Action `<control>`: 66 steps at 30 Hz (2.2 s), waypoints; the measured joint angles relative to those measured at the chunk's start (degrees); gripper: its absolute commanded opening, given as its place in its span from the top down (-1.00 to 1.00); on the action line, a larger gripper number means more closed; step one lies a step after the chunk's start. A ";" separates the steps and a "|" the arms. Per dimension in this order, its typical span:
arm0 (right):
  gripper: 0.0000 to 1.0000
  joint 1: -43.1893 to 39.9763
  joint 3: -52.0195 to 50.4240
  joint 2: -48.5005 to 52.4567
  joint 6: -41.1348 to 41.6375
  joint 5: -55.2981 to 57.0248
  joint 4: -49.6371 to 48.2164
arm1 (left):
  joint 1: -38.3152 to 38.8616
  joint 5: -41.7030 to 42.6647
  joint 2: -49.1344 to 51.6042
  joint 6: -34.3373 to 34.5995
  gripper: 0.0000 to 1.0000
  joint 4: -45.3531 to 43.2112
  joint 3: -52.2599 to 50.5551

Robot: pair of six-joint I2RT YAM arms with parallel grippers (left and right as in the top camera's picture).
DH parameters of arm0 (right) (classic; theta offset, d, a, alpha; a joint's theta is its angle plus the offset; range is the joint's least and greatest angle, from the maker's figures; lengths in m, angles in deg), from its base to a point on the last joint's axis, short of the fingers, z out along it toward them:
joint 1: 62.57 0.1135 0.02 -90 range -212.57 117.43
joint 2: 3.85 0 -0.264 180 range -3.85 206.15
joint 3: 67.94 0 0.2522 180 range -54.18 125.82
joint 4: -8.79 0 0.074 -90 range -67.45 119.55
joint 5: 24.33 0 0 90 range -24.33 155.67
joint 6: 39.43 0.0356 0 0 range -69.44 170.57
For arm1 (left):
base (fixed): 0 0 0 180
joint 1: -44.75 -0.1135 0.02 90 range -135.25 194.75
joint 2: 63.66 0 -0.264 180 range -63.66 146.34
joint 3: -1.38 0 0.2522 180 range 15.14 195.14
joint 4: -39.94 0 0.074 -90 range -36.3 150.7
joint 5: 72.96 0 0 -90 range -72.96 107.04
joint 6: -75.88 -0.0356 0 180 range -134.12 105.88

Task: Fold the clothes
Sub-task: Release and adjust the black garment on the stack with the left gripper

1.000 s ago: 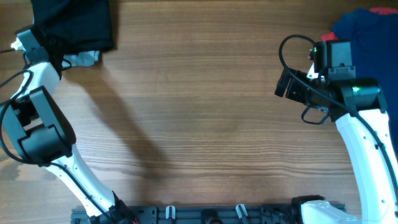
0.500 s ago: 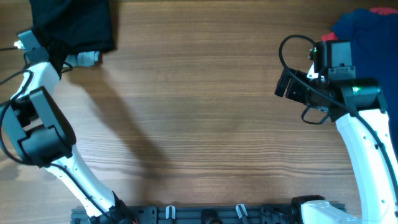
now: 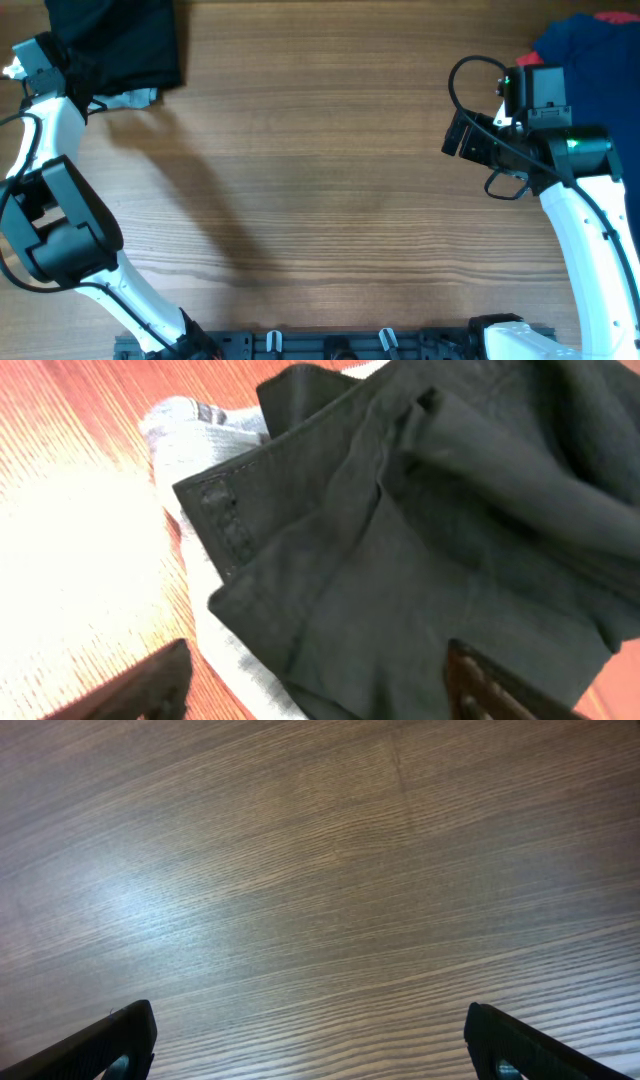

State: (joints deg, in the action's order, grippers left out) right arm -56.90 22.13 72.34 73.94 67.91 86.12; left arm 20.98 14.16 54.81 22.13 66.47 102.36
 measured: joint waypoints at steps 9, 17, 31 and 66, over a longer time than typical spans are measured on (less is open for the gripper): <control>-1.00 0.00 0.00 0.00 0.00 0.00 -0.02 | 1.42 -2.29 -1.33 -6.27 0.92 -9.22 -0.04; -0.99 0.00 0.00 0.00 0.00 0.00 0.00 | 10.86 -7.67 -0.50 -30.25 0.92 -22.64 -0.04; -0.99 0.00 0.00 0.00 0.00 0.00 -0.02 | 4.83 -8.94 16.74 -33.16 0.92 -16.26 13.51; -1.00 0.00 0.00 0.00 0.00 0.00 -0.02 | 6.86 -9.73 23.19 -20.61 0.92 1.11 28.35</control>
State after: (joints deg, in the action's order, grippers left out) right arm -56.90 22.13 72.34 73.94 67.91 86.10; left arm 27.85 4.44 78.00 1.52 67.59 130.71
